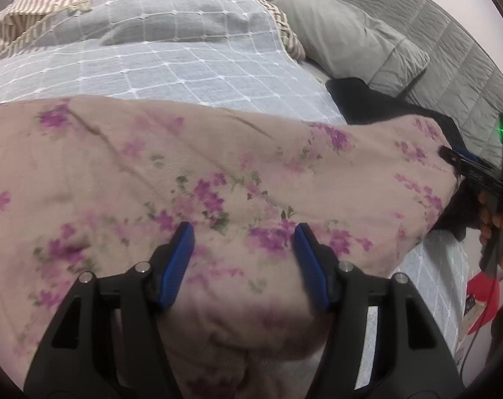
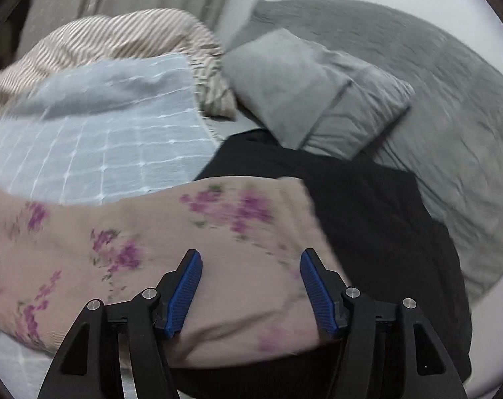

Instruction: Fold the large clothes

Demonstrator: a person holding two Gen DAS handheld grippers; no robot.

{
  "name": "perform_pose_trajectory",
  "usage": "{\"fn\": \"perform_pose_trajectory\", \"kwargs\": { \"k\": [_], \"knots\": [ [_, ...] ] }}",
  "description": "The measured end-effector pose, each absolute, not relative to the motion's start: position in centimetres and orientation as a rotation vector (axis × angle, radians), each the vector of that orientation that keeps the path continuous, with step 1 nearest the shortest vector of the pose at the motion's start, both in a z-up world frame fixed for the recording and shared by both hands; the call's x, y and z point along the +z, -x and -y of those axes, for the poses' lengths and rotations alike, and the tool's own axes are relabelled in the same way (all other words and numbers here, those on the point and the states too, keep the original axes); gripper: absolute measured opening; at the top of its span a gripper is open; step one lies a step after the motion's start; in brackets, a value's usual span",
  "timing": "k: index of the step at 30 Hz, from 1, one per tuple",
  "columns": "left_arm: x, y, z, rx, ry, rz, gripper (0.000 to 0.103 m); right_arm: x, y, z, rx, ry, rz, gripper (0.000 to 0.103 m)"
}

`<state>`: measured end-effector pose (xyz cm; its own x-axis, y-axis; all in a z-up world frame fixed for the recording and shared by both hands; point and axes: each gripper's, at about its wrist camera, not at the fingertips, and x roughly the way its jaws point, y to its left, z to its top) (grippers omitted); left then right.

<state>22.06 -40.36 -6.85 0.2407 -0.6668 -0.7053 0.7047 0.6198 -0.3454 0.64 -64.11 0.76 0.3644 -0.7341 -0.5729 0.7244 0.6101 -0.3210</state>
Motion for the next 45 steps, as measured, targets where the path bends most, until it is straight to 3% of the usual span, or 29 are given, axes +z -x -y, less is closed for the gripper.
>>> {"fn": "perform_pose_trajectory", "kwargs": {
  "k": [2, 4, 6, 8, 12, 30, 45],
  "knots": [
    [-6.2, -21.7, 39.3, -0.916, -0.042, -0.944, 0.065, 1.9, 0.3, 63.1, -0.945, -0.001, -0.721, 0.067],
    [-5.1, -21.0, 37.4, -0.895, -0.027, -0.949, 0.081, 2.9, 1.0, 61.3, -0.906, -0.027, -0.696, 0.078],
    [-4.0, -20.3, 34.8, -0.867, -0.014, -0.935, 0.084, 3.8, 1.8, 59.2, -0.861, -0.08, -0.665, 0.082],
    [-3.2, -19.8, 32.1, -0.829, -0.012, -0.933, 0.085, 4.2, 1.7, 57.5, -0.794, -0.132, -0.647, 0.083],
    [-1.8, -19.3, 25.1, -0.709, 0.018, -0.959, 0.095, 4.8, 0.5, 52.4, -0.689, -0.222, -0.635, 0.083],
    [0.4, -20.3, -8.0, -0.21, 0.269, -1.024, 0.096, 1.3, -8.2, 35.0, -0.382, -0.304, -0.742, 0.084],
    [-3.2, -16.9, -32.8, 0.182, 0.599, -0.884, 0.096, -3.3, -11.7, 29.0, -0.268, -0.24, -0.824, 0.084]
  ]
}}
